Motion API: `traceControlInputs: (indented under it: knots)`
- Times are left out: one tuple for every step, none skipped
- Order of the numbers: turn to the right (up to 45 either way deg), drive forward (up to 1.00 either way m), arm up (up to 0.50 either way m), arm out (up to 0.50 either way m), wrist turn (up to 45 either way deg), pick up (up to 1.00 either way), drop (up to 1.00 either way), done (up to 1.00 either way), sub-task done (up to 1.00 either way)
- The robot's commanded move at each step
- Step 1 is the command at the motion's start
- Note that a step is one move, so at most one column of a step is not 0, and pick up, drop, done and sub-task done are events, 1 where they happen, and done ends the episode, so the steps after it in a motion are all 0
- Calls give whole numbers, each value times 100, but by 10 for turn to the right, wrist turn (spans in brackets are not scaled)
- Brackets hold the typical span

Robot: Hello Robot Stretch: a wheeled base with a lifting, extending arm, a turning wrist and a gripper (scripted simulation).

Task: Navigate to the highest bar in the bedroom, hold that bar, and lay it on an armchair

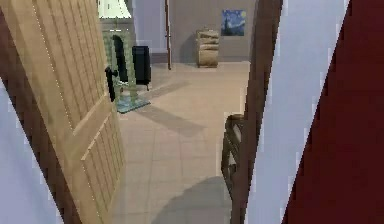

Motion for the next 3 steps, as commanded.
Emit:
traceControlInputs:
  knots:
    - [0, 100, 0, 0, 0, 0, 0, 0, 0]
    - [90, 0, 0, 0, 0, 0, 0, 0, 0]
    - [0, 15, 0, 0, 0, 0, 0, 0, 0]
